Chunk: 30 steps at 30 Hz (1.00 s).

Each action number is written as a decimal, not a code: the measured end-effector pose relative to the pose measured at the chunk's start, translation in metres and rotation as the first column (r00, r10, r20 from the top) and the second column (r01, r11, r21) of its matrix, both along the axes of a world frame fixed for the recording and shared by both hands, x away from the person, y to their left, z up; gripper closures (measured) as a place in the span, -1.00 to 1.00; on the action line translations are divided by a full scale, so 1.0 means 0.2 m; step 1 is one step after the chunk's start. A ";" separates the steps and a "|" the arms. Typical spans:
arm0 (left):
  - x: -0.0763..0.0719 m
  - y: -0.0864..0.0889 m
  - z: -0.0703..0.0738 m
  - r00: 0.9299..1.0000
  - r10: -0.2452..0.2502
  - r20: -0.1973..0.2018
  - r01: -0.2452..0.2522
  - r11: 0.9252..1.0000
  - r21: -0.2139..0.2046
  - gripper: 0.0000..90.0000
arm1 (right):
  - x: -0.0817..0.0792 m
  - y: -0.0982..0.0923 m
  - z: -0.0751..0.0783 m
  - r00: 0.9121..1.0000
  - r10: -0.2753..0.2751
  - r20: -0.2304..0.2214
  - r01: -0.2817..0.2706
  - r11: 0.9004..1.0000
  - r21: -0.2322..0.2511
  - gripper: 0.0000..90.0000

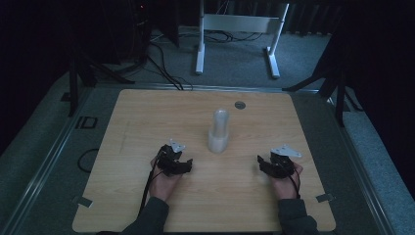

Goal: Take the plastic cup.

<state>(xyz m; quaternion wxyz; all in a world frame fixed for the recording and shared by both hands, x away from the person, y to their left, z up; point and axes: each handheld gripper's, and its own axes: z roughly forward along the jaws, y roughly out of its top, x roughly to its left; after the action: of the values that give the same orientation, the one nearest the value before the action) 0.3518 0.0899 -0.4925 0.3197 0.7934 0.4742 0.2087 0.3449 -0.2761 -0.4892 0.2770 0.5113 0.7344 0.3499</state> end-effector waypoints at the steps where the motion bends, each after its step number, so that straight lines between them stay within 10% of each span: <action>1: 0.00 -0.01 0.01 1.000 -0.011 0.009 0.011 1.000 0.011 -0.26 | 0.00 0.00 0.00 1.000 0.003 0.004 -0.003 1.000 0.002 -0.09; 13: 0.04 0.00 0.07 0.999 -0.036 0.029 0.037 0.998 -0.054 0.04 | -0.01 0.04 0.04 0.999 0.040 0.022 -0.040 0.999 -0.004 -0.10; 30: 0.09 -0.02 0.13 0.997 -0.068 0.044 0.073 0.990 -0.119 -0.03 | 0.01 0.14 0.12 0.993 0.112 0.046 -0.111 0.993 -0.027 -0.14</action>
<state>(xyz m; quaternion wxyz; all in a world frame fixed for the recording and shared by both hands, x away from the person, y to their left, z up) 0.3706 0.0853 -0.4660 0.3833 0.7846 0.4512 0.1840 0.3470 -0.2488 -0.4655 0.2805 0.4575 0.7594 0.3677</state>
